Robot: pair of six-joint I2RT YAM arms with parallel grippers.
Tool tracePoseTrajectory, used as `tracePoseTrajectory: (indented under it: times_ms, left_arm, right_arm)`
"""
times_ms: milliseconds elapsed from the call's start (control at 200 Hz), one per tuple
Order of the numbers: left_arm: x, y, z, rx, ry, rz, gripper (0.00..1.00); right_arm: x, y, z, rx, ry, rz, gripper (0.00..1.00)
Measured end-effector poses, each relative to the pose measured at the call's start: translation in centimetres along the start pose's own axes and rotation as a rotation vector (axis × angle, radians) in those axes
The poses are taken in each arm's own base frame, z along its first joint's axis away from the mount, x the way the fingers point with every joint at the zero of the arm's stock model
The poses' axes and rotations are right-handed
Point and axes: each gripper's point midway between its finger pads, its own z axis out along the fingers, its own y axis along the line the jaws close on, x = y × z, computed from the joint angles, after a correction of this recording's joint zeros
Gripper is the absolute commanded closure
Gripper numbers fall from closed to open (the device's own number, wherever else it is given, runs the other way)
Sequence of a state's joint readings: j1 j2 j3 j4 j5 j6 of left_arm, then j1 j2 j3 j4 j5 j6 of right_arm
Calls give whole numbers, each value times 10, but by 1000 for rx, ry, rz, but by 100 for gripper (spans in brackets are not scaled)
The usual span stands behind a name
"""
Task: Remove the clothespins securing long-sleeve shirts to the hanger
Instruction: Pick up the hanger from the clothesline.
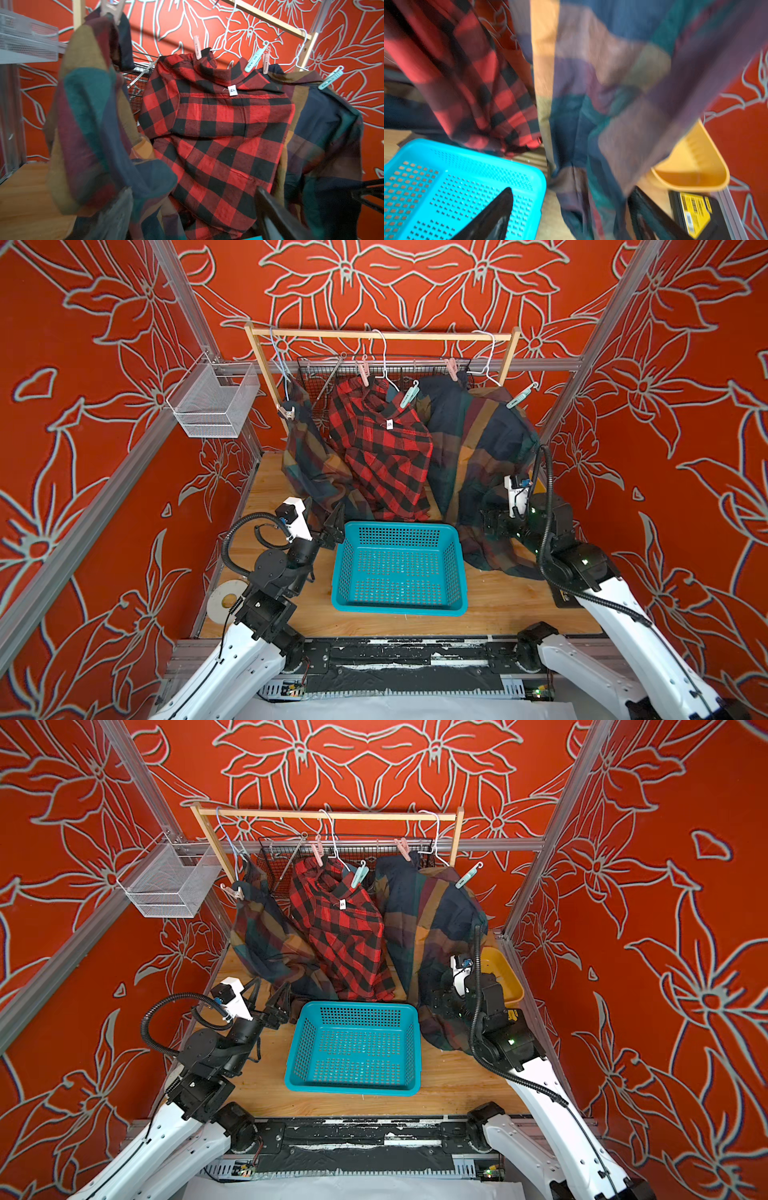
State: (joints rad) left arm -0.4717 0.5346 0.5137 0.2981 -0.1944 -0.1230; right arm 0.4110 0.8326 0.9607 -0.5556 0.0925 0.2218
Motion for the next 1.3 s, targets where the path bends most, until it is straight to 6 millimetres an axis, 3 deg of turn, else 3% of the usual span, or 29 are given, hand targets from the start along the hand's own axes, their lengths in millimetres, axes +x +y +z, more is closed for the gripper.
tracePoseTrajectory:
  times_ms: [215, 400, 575, 711, 881, 1056, 1301]
  left_arm:
    - [-1, -19, 5, 98, 36, 14, 11]
    - [6, -35, 11, 180, 76, 20, 11]
    - [10, -43, 20, 216, 108, 28, 11]
    - [9, -45, 28, 217, 120, 33, 11]
    - [7, -46, 41, 202, 131, 37, 10]
    - [12, -40, 51, 157, 148, 42, 10]
    - [12, -29, 63, 79, 153, 49, 9]
  right_arm:
    - [41, -2, -11, -21, 59, 49, 18]
    - [39, 22, -31, -189, -24, 69, 22]
    - [-8, 45, -41, -309, -127, 39, 24]
    - [-68, 65, -40, -381, -212, 8, 27]
    - [-127, 96, -32, -467, -269, -52, 31]
    - [-171, 129, -25, -528, -318, -130, 33]
    - [-213, 152, -2, -553, -346, -183, 38]
